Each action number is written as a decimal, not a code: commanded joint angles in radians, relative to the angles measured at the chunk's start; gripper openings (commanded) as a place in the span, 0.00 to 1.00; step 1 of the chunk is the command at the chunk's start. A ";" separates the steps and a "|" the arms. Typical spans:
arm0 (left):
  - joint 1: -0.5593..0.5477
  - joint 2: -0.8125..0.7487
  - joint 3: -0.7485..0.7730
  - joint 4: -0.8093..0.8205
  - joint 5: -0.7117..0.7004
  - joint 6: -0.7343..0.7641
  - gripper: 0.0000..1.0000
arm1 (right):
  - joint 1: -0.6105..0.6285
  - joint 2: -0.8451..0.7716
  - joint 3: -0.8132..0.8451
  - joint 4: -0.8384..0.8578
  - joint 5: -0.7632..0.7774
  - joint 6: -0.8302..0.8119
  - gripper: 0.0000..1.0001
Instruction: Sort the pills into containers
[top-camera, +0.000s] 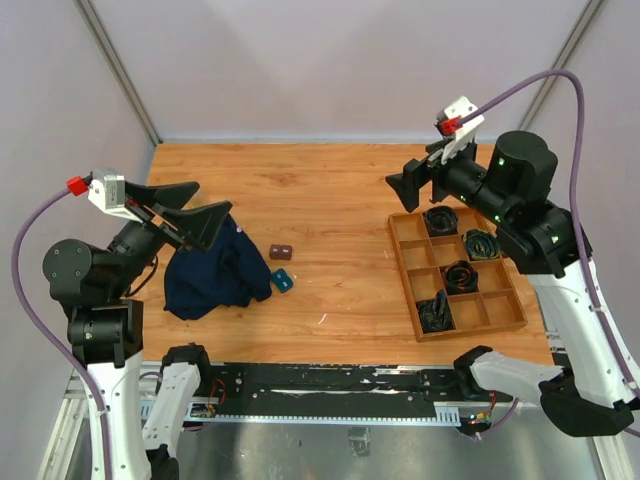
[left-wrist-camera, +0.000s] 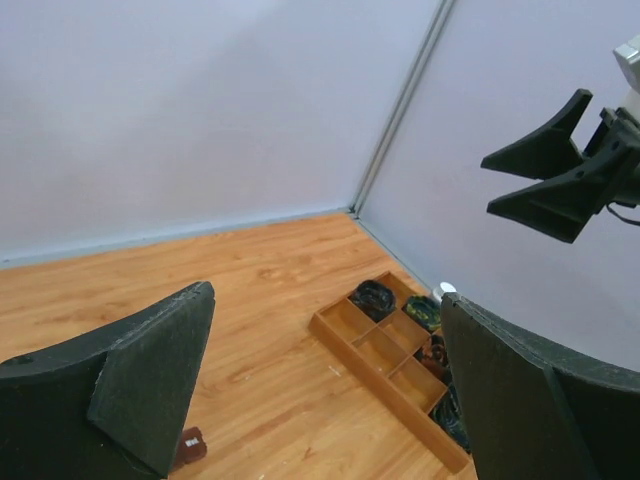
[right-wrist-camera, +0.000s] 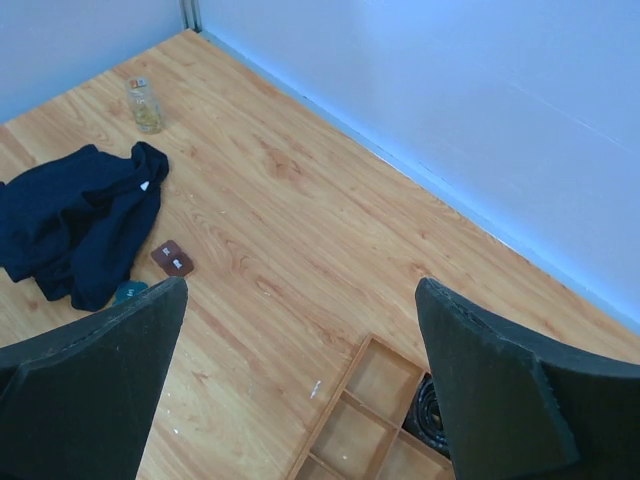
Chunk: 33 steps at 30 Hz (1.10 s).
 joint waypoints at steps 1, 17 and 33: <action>-0.028 0.002 -0.073 0.038 0.038 0.022 0.99 | -0.046 -0.038 -0.031 0.001 -0.064 0.061 0.98; -0.130 -0.104 -0.584 0.335 0.020 0.089 0.99 | -0.014 0.086 -0.756 0.612 -0.863 -0.317 0.98; -0.130 -0.258 -0.703 0.242 -0.238 0.272 0.95 | 0.142 0.696 -0.255 0.256 -0.611 -0.701 0.91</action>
